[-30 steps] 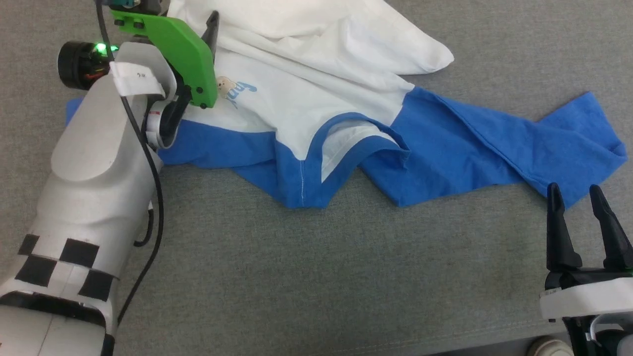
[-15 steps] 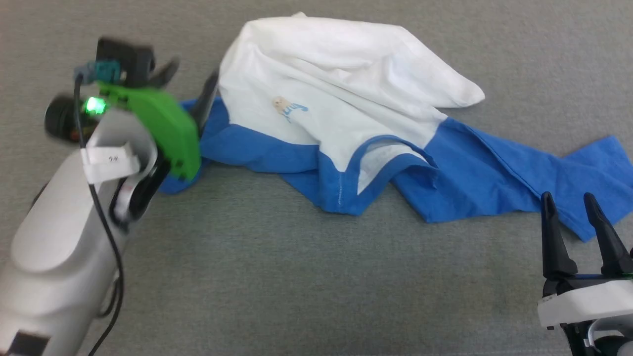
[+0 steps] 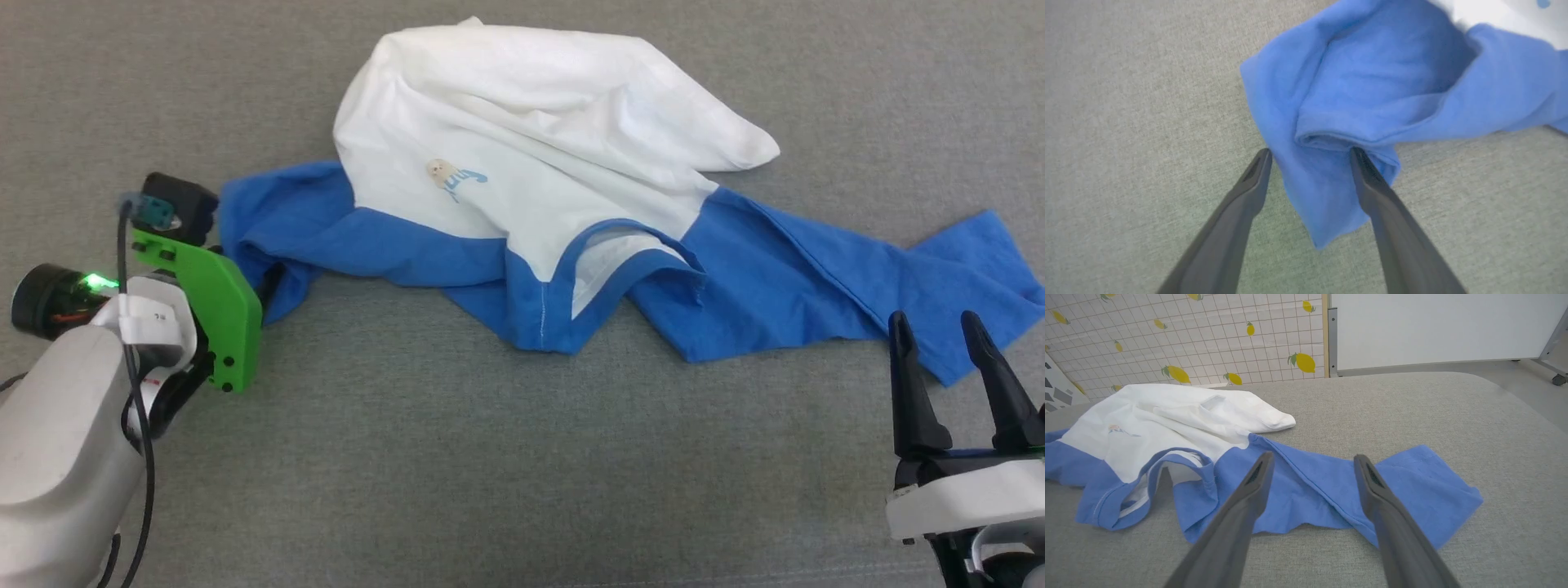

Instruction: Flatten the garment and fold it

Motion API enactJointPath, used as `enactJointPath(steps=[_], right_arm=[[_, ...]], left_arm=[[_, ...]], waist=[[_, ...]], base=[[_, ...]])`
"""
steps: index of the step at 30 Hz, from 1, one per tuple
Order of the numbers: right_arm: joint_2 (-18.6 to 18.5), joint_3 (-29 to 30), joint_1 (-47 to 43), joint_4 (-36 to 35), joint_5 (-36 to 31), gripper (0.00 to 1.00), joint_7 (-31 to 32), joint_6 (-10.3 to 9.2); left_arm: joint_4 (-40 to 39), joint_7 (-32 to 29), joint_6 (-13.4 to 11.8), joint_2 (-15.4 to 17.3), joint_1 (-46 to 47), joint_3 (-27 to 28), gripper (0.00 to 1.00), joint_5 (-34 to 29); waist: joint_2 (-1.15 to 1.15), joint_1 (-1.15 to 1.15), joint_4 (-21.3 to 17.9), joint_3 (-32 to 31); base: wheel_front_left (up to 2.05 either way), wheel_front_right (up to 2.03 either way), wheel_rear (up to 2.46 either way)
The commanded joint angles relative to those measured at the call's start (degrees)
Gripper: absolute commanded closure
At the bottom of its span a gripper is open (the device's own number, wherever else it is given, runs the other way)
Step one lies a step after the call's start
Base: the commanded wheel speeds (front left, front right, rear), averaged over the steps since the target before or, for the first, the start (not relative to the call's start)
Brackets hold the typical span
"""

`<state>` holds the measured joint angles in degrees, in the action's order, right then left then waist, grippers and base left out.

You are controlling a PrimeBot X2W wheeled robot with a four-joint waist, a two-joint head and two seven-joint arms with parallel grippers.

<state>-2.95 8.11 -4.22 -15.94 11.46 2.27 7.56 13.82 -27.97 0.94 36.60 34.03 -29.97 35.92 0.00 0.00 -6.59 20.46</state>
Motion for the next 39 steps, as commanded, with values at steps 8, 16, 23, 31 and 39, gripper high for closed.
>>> enactJointPath(steps=[8, 16, 23, 31, 39], right_arm=[[0.07, 0.99, 0.60, -0.66, 0.22, 0.00, -0.10, -0.08], [0.07, 0.92, 0.42, 0.20, 0.29, 0.00, -0.07, -0.08], [0.07, 0.90, -1.53, 1.30, 0.94, 0.00, 0.10, -0.08], [0.07, 1.48, -2.15, 0.89, 0.84, 0.00, 0.51, -0.08], [0.07, 1.18, -1.83, 0.35, 0.42, 0.00, 1.46, -0.08]], left_arm=[[2.97, 4.13, 0.49, -1.95, 0.52, 1.33, 1.00, 1.70], [-3.37, 7.33, 0.99, -2.96, -1.98, 4.45, 1.00, 6.55], [-20.78, 4.90, -4.58, 4.55, -15.14, 12.35, 1.00, 13.62], [-24.50, 7.24, -10.46, 10.04, -28.90, 21.72, 1.00, 16.84], [-16.94, 14.58, -9.55, 5.35, -30.34, 21.45, 0.00, 16.06]], waist=[[0.00, 0.00, -0.24, 1.88], [0.00, 0.00, 2.79, -2.22], [0.00, 0.00, 5.19, -6.90], [0.00, 0.00, 5.93, -7.21], [0.00, 0.00, 6.08, -6.73]], base=[[0.00, 0.00, 0.00], [0.00, 0.00, 0.00], [0.00, 0.00, 0.00], [0.00, 0.00, 0.00], [0.00, 0.00, 0.00]])
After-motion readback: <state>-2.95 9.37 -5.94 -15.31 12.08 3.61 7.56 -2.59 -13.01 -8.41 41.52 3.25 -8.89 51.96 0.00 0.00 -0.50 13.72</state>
